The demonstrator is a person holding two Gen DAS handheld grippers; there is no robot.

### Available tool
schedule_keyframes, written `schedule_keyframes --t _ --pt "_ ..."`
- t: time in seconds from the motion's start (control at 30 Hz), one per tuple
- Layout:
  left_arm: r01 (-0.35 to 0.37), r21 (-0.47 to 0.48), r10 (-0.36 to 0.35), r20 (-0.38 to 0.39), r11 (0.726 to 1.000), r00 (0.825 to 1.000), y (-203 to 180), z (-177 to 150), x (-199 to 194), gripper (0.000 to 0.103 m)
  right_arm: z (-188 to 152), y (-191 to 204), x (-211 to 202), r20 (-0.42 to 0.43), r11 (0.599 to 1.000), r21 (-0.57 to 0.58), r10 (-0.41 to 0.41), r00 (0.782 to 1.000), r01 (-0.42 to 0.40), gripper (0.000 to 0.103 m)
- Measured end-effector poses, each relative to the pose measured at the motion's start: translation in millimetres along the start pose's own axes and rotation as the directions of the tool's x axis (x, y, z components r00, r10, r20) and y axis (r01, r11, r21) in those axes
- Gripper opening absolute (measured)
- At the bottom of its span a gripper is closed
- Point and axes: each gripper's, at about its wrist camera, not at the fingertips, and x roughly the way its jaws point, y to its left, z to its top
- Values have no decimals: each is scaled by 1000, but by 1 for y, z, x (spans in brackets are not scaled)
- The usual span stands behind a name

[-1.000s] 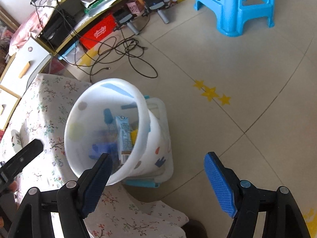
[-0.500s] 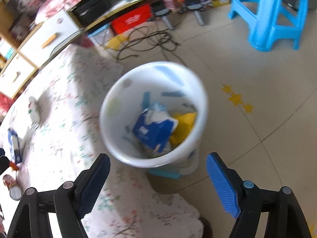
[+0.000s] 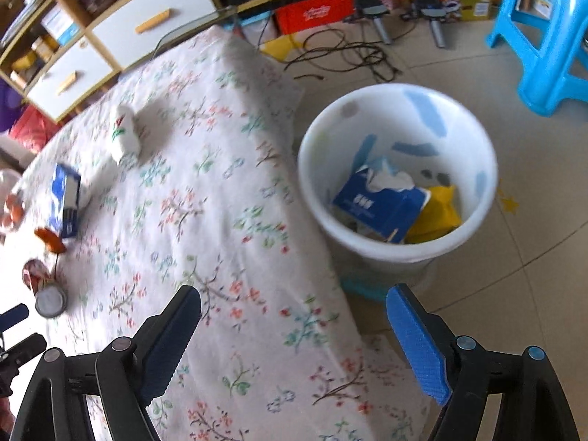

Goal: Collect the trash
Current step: 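Release the almond box over the wastebasket and grasp the white bottle with the left gripper, then grasp the red can with the right gripper while the left holds the white bottle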

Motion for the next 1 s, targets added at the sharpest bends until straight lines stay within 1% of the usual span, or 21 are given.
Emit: schedule_keyframes --t 0.13,0.23,0.3,0.37,0.5,0.57,0.63,0.67,0.7,0.83,0.9,1.0 --pt "-15 60 17 -42 998 999 -3 -22 9 99 -7 14 9 -19 999 -31 -19 1000 18 87" --pt "2 97 5 -68 995 998 -3 -36 15 96 -11 24 14 -33 998 -54 -27 999 26 87" --pt "8 119 2 -83 993 997 -2 -43 18 90 -13 30 18 -43 997 -71 -28 999 25 87" --pt "8 129 5 -102 992 995 -1 -47 22 88 -16 38 22 -51 996 -90 -31 998 26 87" --pt "-8 145 27 -131 989 991 1 -54 31 74 -19 51 27 -64 993 -118 -37 997 29 87" --pt "-16 155 36 -124 988 992 1 -55 31 71 -20 58 29 -65 991 -130 -39 997 31 87" --pt "-11 158 30 -118 987 993 0 -54 29 59 -19 64 31 -67 989 -143 -42 997 32 87" --pt "-6 156 24 -114 988 993 1 -54 27 48 -19 67 32 -67 989 -146 -42 997 32 87" --pt "1 150 16 -110 989 994 2 -54 24 44 -19 70 32 -67 988 -150 -42 997 31 87" --pt "76 76 -71 -60 994 996 12 -55 6 40 -18 84 35 -69 987 -162 -32 997 21 87" --pt "89 50 -88 -20 995 996 18 -56 -7 39 -17 91 36 -68 986 -169 -26 997 14 87" --pt "93 5 -94 42 996 995 32 -57 -26 39 -16 104 39 -70 983 -183 -15 997 2 87"
